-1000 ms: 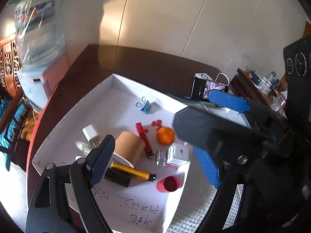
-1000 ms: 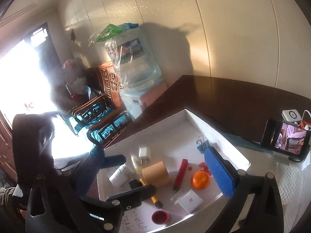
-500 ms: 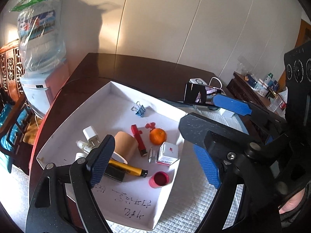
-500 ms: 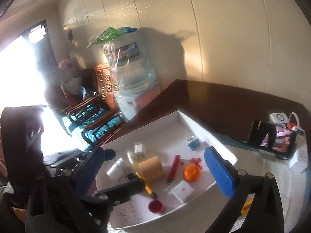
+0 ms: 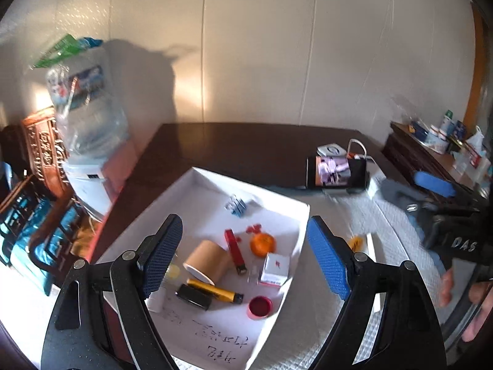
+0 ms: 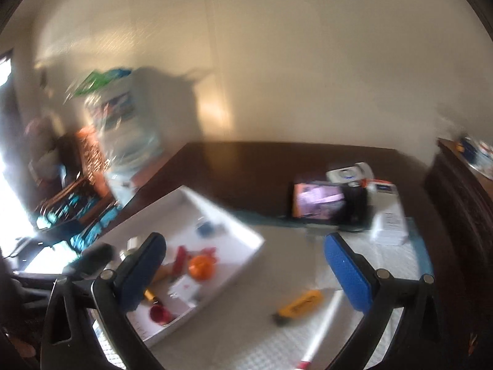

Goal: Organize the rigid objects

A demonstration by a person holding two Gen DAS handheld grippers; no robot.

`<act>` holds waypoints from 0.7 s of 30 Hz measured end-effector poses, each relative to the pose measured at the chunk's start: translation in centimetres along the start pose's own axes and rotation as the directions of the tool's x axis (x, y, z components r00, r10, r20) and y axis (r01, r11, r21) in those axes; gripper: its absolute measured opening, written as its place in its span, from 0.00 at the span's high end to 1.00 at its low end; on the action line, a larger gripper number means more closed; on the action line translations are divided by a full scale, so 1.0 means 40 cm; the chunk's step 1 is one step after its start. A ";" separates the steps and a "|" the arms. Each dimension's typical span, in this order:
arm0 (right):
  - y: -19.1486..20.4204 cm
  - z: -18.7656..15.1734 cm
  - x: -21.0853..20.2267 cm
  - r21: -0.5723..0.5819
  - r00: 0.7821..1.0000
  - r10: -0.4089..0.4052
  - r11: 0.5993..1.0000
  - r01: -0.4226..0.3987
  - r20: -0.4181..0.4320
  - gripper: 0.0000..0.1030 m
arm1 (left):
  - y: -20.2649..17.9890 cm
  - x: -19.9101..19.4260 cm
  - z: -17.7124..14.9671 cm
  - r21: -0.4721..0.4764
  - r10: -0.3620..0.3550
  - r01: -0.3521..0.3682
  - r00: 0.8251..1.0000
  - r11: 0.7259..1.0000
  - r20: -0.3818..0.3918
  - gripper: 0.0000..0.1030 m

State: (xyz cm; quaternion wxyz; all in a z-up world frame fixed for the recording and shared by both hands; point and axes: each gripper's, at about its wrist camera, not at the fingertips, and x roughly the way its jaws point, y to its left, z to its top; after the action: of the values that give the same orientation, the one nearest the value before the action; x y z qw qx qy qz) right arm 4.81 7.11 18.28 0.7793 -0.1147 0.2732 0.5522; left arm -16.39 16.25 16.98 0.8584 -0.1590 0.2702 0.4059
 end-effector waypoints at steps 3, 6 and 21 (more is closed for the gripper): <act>-0.041 0.007 -0.063 -0.008 0.996 -0.048 0.999 0.049 0.070 0.00 | -0.002 -0.016 0.009 -0.020 0.052 -0.053 0.999 0.998 -0.011 0.19; -0.068 0.010 -0.123 -0.020 0.985 -0.104 0.994 0.108 0.140 0.00 | -0.005 -0.027 0.007 -0.060 0.111 -0.114 0.993 0.992 -0.047 0.19; -0.123 -0.004 -0.298 -0.016 0.911 -0.319 0.942 0.335 0.260 0.00 | -0.054 -0.114 0.005 -0.066 0.266 -0.272 0.960 0.960 -0.092 0.19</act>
State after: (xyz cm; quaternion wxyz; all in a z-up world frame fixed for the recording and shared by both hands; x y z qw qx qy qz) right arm 6.43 -4.28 24.13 0.8853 -0.1108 0.1316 0.4321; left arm -17.04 12.23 19.96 0.7766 -0.1706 0.3086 0.5221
